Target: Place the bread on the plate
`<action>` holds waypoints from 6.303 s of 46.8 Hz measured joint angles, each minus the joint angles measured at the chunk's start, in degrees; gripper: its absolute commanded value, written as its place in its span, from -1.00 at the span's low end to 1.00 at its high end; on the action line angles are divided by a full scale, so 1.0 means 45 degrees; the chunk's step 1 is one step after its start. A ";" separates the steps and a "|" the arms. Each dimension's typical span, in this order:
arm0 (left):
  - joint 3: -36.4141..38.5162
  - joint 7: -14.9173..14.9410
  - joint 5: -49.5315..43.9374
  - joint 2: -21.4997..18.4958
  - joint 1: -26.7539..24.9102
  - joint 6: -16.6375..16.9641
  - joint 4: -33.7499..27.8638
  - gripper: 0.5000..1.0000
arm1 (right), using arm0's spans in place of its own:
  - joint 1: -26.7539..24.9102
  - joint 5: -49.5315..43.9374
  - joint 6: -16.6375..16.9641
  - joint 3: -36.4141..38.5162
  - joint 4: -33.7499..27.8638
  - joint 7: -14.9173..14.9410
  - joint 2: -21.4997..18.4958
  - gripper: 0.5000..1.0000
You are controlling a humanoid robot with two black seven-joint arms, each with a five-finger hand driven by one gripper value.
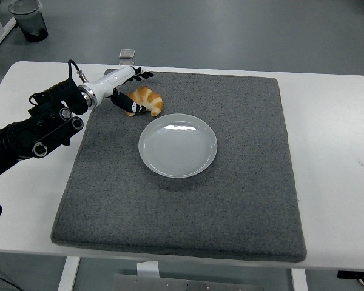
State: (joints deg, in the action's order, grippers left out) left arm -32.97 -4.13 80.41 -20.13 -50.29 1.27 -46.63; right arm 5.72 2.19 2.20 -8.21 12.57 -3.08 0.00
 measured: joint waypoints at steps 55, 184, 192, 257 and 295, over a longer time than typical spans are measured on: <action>0.2042 -0.0146 0.0032 0.0857 -0.0742 0.1234 0.1571 0.31 | -0.0001 0.0001 -0.0002 -0.0012 -0.0002 0.0000 0.0000 0.73; 0.4161 -0.0658 -0.2107 -0.1340 -0.3866 0.1805 -0.1856 -1.00 | -0.0020 -0.0019 -0.0021 -0.0011 -0.0021 0.0003 0.0000 0.72; 0.3773 -0.0743 -0.2107 -0.1563 -0.3969 0.1697 -0.2567 -1.00 | -0.0021 -0.0018 -0.0021 -0.0012 -0.0021 0.0000 0.0000 0.72; 0.4778 -0.2688 -0.0004 -0.3175 -0.3143 0.0439 -0.6739 -1.00 | 0.0010 -0.0018 -0.0021 0.0009 -0.0021 0.0002 0.0000 0.73; 0.4926 -0.2852 0.2533 -0.2093 -0.1134 0.0658 -0.4875 -1.00 | -0.0001 -0.0017 -0.0020 0.0003 -0.0020 0.0000 0.0000 0.73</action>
State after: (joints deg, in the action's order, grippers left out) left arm -10.81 -16.96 91.80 -29.55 -55.39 4.23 -68.56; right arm 5.71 2.11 2.11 -8.20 12.48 -3.08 0.00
